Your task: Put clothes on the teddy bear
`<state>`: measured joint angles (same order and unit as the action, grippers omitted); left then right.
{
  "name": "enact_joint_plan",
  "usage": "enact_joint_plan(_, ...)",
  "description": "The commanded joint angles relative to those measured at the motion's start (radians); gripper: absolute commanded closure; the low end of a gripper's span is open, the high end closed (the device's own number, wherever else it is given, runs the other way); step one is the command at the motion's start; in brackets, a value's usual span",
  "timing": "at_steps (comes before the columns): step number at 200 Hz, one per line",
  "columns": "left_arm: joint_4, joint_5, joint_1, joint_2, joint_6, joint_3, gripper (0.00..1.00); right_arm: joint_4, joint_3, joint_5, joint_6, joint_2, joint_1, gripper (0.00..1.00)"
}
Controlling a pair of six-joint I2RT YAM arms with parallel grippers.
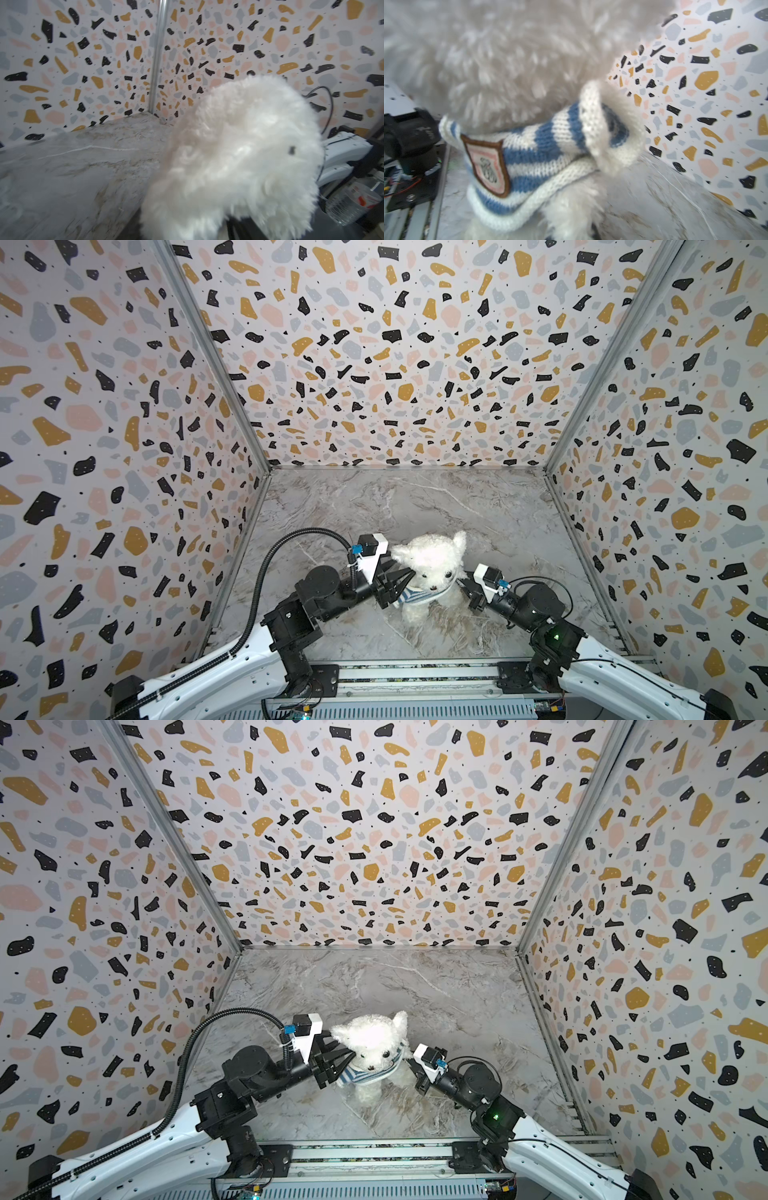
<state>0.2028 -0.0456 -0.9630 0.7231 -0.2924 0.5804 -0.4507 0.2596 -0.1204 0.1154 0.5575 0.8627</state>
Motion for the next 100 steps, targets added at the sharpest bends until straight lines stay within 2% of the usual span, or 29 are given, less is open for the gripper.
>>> enact_joint_plan(1, -0.106, 0.186, 0.011, 0.009, -0.023, -0.023, 0.42, 0.066, 0.098, 0.153, 0.071, 0.029, 0.001, 1.0)
enact_joint_plan(37, -0.219, 0.217, 0.013, -0.018, -0.048, -0.025, 0.41, 0.065, 0.125, 0.295, 0.127, 0.11, 0.004, 1.0)
enact_joint_plan(50, -0.247, 0.219, 0.012, -0.031, -0.057, -0.023, 0.37, 0.054, 0.13, 0.329, 0.139, 0.148, 0.008, 1.0)
enact_joint_plan(78, -0.271, 0.175, 0.014, -0.034, -0.074, -0.003, 0.19, 0.053, 0.147, 0.407, 0.146, 0.24, 0.038, 1.0)
enact_joint_plan(95, -0.276, 0.156, 0.013, -0.028, -0.077, 0.007, 0.02, 0.051, 0.151, 0.452, 0.134, 0.286, 0.059, 1.0)
enact_joint_plan(100, -0.281, 0.158, 0.013, -0.027, -0.076, 0.011, 0.0, 0.05, 0.151, 0.459, 0.129, 0.296, 0.061, 1.0)
